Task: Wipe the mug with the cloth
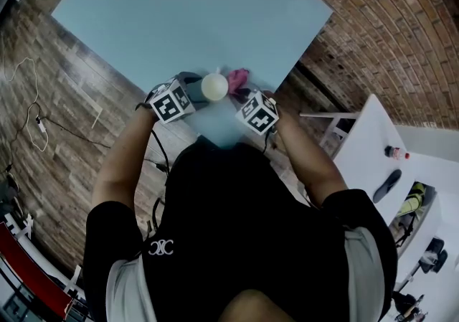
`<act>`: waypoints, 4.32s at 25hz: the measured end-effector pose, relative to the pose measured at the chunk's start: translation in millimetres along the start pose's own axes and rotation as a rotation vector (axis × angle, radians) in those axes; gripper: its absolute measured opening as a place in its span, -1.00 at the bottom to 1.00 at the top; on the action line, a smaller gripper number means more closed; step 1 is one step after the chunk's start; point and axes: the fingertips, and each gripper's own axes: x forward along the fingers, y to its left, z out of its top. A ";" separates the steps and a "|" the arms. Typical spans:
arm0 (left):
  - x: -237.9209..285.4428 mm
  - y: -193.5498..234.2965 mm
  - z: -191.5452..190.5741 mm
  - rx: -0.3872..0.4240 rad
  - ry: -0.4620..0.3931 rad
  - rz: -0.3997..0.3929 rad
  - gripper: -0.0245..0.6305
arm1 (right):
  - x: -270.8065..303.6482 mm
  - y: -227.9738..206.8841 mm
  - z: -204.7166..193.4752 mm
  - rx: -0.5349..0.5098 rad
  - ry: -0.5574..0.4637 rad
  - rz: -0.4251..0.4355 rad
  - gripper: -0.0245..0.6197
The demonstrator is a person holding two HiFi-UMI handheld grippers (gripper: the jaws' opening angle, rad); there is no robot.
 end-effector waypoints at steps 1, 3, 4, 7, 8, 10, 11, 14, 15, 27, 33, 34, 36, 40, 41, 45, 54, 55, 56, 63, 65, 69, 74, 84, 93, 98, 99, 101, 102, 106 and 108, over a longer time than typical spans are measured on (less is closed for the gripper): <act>1.9 0.8 1.7 0.013 0.009 -0.004 0.08 | -0.1 -0.7 1.3 -0.015 0.004 0.004 -0.81; 5.4 0.8 5.3 0.023 0.013 -0.009 0.04 | -0.6 -1.9 2.9 -0.042 0.013 0.009 -0.81; 6.9 0.7 5.9 0.016 0.008 -0.007 0.05 | -0.9 -2.2 3.3 -0.051 0.017 0.009 -0.81; 8.3 1.6 8.2 -0.005 -0.018 0.009 0.06 | -2.6 -0.5 2.8 -0.062 0.018 0.016 -0.81; 8.5 1.8 8.7 -0.009 -0.024 0.014 0.06 | -3.4 1.6 2.1 -0.065 0.017 0.023 -0.81; 9.8 1.4 8.1 -0.021 -0.032 0.023 0.06 | -4.5 8.2 0.5 -0.073 0.018 0.040 -0.81; 10.5 1.1 7.3 -0.030 -0.035 0.026 0.06 | -5.0 12.0 -0.2 -0.080 0.020 0.050 -0.81; 10.8 0.9 7.3 -0.043 -0.042 0.032 0.06 | -6.2 23.3 -0.2 -0.108 0.028 0.069 -0.81; 9.9 0.9 7.2 -0.045 -0.040 0.032 0.06 | -6.1 27.4 0.3 -0.121 0.030 0.072 -0.81; 9.5 0.6 12.7 -0.085 -0.059 0.054 0.06 | -1.2 63.2 4.9 -0.171 0.026 0.140 -0.81; 7.0 -6.9 7.6 -0.086 -0.065 0.055 -0.11 | -4.1 41.3 -5.1 -0.101 0.037 0.108 -0.81; 5.7 -11.0 8.1 -0.079 -0.072 0.043 -0.11 | -5.3 34.4 -7.4 -0.082 0.037 0.096 -0.81; 5.7 -19.1 7.7 -0.074 -0.079 0.024 -0.14 | -7.0 20.5 -11.4 -0.050 0.037 0.069 -0.81; 11.6 -29.8 1.9 -0.062 -0.063 0.003 -0.17 | -8.1 2.4 -14.6 -0.023 0.038 0.029 -0.81; 12.7 -29.4 -2.2 -0.055 -0.051 0.009 -0.17 | -8.4 -0.3 -14.5 -0.020 0.037 0.023 -0.81; -1.5 -10.0 -8.1 0.013 -0.050 0.103 -0.17 | -9.9 -6.6 -14.4 -0.002 0.031 0.011 -0.81; -7.2 32.1 -2.2 0.291 0.120 0.081 0.23 | -11.9 -4.1 -17.0 0.001 0.033 0.008 -0.81; -4.9 34.9 -4.1 0.338 0.158 0.067 0.23 | -11.4 -2.7 -16.3 -0.009 0.036 0.008 -0.81; -2.1 38.7 -6.8 0.386 0.197 0.056 0.23 | -10.9 -1.8 -15.5 -0.020 0.039 0.009 -0.81; 13.1 55.8 -2.9 0.464 0.254 0.016 -0.14 | -8.5 1.0 -11.8 -0.046 0.050 0.016 -0.81; 16.7 56.1 -0.5 0.478 0.251 0.022 -0.25 | -8.7 0.1 -12.3 -0.042 0.050 0.014 -0.81; 23.6 56.5 2.6 0.482 0.233 0.033 -0.65 | -9.0 -0.3 -14.5 -0.037 0.054 0.012 -0.81; 20.5 52.4 5.9 0.427 0.210 0.018 -0.74 | -8.4 -2.0 -12.2 -0.036 0.049 0.006 -0.81; 23.5 57.1 -0.5 0.408 0.250 0.100 -0.74 | -7.9 17.6 -9.6 -0.092 0.074 0.030 -0.81; 23.0 55.8 4.4 0.297 0.225 0.141 -0.75 | -2.4 53.5 5.7 -0.076 0.039 0.089 -0.81; 24.7 43.8 4.5 0.258 0.204 0.134 -0.75 | 6.0 64.6 15.0 -0.070 0.022 0.091 -0.81; 24.3 40.4 4.3 0.238 0.196 0.123 -0.75 | 7.3 63.7 17.0 -0.066 0.015 0.084 -0.81; 24.4 29.9 4.4 0.195 0.176 0.093 -0.75 | 8.9 60.5 20.6 -0.056 0.000 0.068 -0.81; 24.6 24.0 5.0 0.174 0.164 0.079 -0.75 | 9.5 59.1 22.0 -0.053 -0.005 0.063 -0.81; 23.3 7.9 9.2 0.081 0.111 0.031 -0.75 | 10.2 57.7 26.6 -0.066 -0.014 0.054 -0.81; 22.1 2.4 13.8 0.047 0.087 0.004 -0.75 | 7.3 58.3 31.1 -0.083 -0.025 0.048 -0.81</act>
